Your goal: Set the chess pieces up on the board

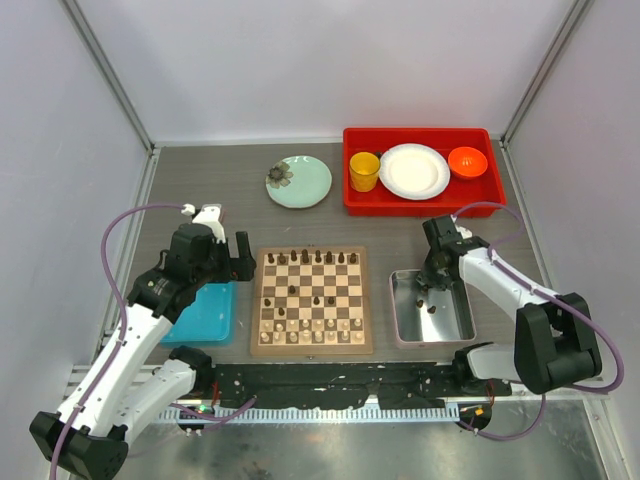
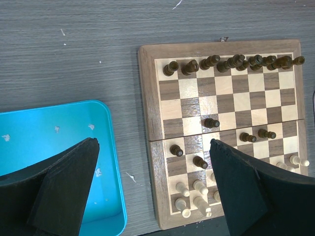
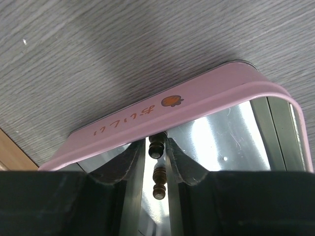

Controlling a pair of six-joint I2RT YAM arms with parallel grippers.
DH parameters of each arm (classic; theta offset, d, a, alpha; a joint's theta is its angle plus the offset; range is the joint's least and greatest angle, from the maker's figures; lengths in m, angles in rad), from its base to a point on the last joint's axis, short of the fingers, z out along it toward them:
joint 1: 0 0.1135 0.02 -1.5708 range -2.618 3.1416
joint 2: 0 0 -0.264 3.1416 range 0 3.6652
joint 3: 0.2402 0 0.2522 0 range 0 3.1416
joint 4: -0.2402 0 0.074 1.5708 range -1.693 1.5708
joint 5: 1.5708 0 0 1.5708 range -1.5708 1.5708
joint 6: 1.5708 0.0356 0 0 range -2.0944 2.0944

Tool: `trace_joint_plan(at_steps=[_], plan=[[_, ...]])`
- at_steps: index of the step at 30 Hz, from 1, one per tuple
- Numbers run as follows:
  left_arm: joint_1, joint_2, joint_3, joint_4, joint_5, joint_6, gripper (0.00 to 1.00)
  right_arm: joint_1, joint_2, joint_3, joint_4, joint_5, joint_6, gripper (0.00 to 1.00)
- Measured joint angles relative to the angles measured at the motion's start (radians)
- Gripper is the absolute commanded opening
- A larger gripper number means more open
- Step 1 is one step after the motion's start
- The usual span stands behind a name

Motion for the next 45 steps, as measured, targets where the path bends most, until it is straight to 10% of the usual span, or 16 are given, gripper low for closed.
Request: trace_joint_plan(at_steps=[13, 31, 45], plan=[[0.0, 0.0, 0.0, 0.0, 0.0, 0.0, 1.0, -0.002, -0.002, -0.01, -0.008, 0.0, -0.006, 0.07], [0.0, 0.0, 0.0, 0.0, 0.001, 0.0, 1.0, 0.017, -0.143, 0.307, -0.227, -0.039, -0.039, 0.04], [0.0, 0.0, 0.0, 0.006, 0.003, 0.0, 1.0, 0.452, 0.296, 0.543, -0.133, -0.016, -0.049, 0.04]])
